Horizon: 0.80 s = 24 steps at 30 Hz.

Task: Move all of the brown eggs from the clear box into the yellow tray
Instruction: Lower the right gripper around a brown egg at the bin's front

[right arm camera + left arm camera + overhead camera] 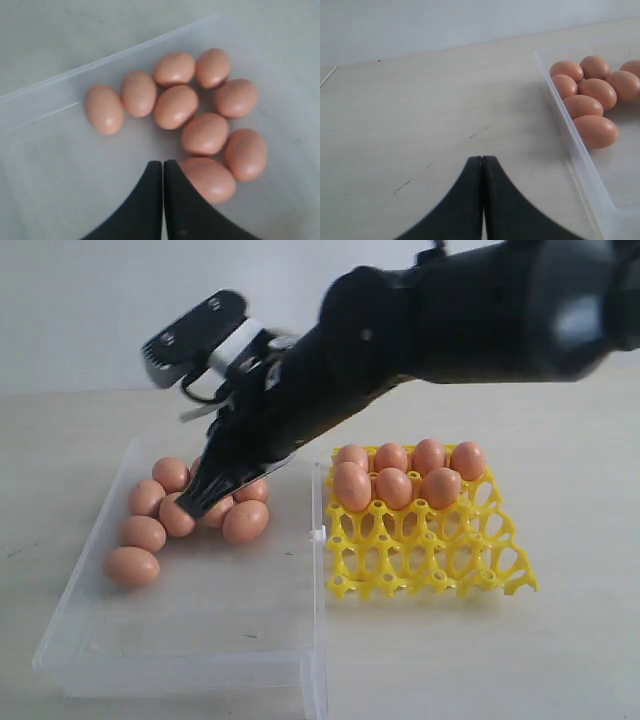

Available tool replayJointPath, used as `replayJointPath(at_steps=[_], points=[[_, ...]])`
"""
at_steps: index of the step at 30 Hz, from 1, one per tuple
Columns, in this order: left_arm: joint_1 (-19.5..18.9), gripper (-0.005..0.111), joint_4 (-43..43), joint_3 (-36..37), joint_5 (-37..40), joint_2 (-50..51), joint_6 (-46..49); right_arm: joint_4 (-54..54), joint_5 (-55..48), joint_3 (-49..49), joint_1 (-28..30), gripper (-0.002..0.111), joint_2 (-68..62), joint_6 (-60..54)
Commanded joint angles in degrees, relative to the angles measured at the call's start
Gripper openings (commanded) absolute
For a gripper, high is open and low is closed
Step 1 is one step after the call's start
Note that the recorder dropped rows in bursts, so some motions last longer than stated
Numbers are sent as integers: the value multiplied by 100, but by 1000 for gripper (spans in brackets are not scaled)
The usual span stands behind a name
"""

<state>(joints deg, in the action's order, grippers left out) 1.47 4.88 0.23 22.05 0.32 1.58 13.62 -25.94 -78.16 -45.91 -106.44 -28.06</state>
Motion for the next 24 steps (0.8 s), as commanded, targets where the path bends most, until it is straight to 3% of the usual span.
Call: replayJointPath(at_steps=[1,9,24], points=[[30,0,-31,-23,-35,-32,-15,60,-1231,-1111,-415,10,-1008,-547],[30,0,-31,-23,-35,-32,-15,-81,-2759,-3336,-676,44,-2564,-475],[30,0,-31,-23,-35,-32,-15,-177,-2894,-4318,-676,58,-3280,-533]])
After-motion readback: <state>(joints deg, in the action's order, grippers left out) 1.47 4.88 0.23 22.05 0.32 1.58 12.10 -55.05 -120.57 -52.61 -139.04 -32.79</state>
